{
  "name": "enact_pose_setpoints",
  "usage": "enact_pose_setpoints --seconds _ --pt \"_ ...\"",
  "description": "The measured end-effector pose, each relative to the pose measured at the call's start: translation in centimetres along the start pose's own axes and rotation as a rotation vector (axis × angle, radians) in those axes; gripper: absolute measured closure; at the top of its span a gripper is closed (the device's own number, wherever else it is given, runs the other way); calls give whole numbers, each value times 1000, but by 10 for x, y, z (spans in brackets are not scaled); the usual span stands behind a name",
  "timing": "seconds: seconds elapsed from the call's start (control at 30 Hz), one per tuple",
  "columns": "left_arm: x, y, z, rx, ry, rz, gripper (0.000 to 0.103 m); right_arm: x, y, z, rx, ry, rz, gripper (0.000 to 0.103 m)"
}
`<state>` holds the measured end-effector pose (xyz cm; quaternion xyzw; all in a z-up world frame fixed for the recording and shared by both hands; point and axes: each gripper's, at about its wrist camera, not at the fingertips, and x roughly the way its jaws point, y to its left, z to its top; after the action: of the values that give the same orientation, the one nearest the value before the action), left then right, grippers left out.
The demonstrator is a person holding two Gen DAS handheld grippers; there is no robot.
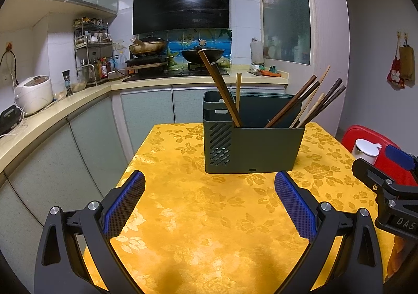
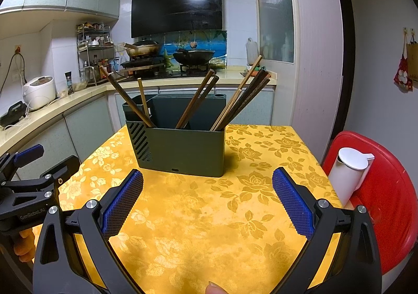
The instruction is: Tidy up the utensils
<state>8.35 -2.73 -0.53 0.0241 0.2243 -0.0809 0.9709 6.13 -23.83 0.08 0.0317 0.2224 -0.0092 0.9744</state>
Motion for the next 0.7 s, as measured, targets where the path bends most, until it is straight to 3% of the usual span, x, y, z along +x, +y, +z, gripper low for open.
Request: enact_pose_setpoints --seconds 0.7 --pt "3 1 -2 -9 22 26 7 2 2 1 -4 8 7 7"
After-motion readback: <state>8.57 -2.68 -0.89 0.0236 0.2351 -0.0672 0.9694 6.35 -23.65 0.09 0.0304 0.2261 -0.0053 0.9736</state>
